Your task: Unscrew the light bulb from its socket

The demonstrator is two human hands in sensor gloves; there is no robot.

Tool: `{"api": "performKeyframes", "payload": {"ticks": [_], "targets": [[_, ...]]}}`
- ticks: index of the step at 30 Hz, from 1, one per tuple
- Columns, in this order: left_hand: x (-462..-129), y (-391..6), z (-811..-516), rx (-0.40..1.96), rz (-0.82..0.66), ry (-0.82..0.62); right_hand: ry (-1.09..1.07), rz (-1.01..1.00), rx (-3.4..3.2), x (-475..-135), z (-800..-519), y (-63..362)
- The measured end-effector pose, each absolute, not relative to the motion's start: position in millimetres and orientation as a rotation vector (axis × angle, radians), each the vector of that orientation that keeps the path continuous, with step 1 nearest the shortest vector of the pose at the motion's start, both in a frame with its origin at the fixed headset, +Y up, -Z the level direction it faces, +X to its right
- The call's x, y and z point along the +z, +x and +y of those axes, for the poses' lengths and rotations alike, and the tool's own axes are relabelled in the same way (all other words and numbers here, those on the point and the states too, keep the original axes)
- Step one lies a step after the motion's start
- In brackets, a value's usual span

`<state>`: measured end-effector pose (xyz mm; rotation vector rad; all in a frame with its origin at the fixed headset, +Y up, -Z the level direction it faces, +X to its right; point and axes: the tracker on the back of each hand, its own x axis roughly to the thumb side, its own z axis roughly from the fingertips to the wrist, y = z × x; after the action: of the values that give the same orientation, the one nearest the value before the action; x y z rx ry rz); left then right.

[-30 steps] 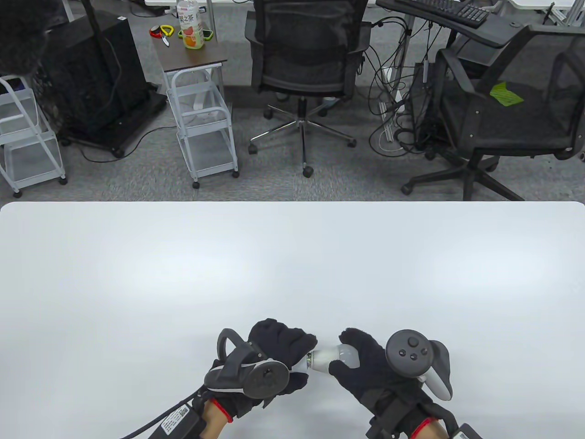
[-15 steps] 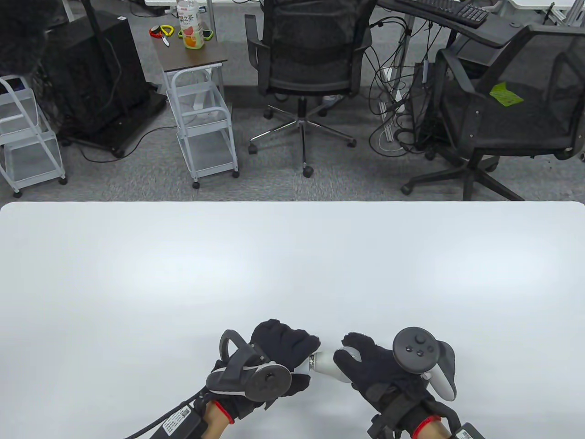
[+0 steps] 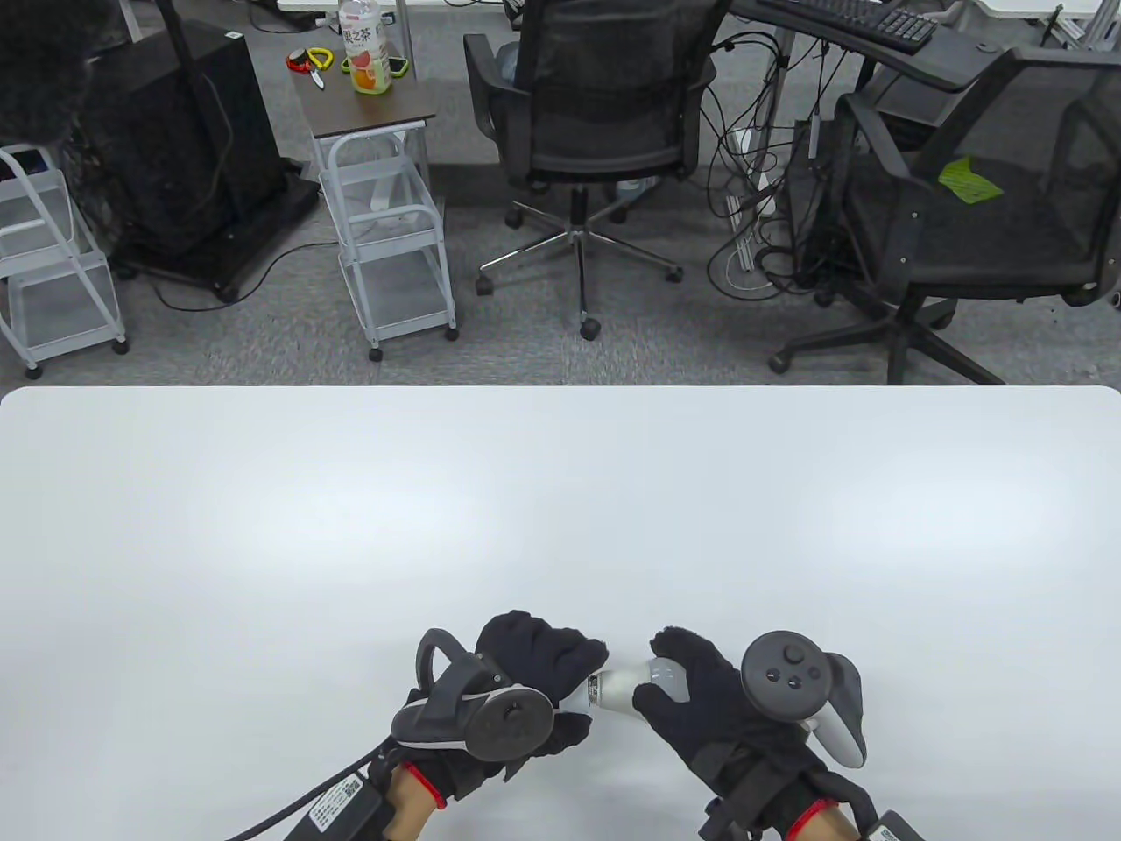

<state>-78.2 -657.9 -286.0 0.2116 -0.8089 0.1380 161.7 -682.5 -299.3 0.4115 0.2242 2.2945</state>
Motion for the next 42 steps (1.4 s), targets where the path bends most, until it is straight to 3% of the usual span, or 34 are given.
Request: {"api": "performKeyframes", "payload": {"ticks": [17,37,42], "targets": [[-280.1,-73.2,-656.2,0.118,-0.834,0.248,0.32,0.258,2.267,-302.6,-687.9,170.6],[-284.6,-76.9,-656.2,0.127,-0.814,0.227,0.403,0.191,2.277,-298.2,-680.2,162.2],[-283.0,-77.3,-655.5,0.121,-0.818,0.245,0.305,0.161,2.21,-300.5,-684.0,174.7]]}}
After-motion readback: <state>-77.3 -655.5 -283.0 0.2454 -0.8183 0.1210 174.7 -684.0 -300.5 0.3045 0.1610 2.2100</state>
